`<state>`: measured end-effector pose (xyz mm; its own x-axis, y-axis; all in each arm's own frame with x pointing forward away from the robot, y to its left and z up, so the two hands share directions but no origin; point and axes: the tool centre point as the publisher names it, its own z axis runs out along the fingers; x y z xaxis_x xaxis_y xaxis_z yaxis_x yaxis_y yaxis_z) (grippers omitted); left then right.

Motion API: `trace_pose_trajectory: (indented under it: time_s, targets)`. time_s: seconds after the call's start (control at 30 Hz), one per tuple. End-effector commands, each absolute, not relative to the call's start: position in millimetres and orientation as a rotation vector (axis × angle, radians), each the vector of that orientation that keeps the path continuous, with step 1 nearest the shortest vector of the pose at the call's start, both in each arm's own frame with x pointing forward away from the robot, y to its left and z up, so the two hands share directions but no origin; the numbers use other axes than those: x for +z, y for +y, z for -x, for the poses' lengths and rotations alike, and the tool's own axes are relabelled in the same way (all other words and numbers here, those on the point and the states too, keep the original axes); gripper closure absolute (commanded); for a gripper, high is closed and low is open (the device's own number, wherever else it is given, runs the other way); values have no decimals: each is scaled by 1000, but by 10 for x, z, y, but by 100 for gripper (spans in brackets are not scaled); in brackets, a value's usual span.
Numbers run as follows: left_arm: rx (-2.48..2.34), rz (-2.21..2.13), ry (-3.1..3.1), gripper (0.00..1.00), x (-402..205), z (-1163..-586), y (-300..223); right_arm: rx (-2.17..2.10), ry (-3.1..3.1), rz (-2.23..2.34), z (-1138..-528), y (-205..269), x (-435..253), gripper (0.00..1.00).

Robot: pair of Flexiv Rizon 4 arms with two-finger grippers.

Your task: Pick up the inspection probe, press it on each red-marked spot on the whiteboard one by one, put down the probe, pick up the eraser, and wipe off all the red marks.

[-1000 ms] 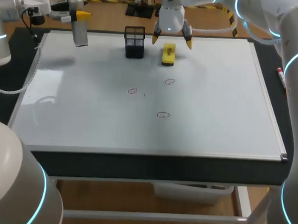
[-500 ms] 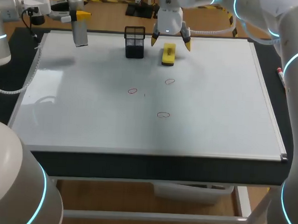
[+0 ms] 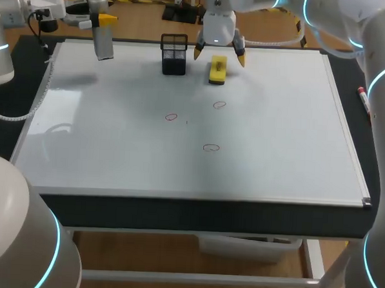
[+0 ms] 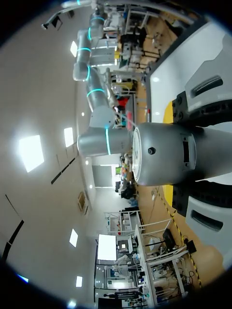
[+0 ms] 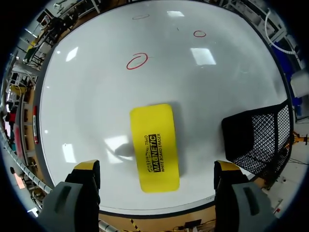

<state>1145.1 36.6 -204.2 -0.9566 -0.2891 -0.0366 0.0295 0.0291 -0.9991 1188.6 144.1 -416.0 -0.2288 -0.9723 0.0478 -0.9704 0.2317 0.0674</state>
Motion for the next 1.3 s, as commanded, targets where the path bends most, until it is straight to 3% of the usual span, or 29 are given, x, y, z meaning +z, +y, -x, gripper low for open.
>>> trace_pose_trajectory:
  time_s: [0.03,1.3]
  targets:
    - [-2019,272,2073,100,-2025,-11435,359,-404,-2220,-1743,-11993,1450,-4249,0]
    - [-2019,272,2073,100,-2025,-11435,359,-439,-2208,-1776,-11937,1460,-4342,0]
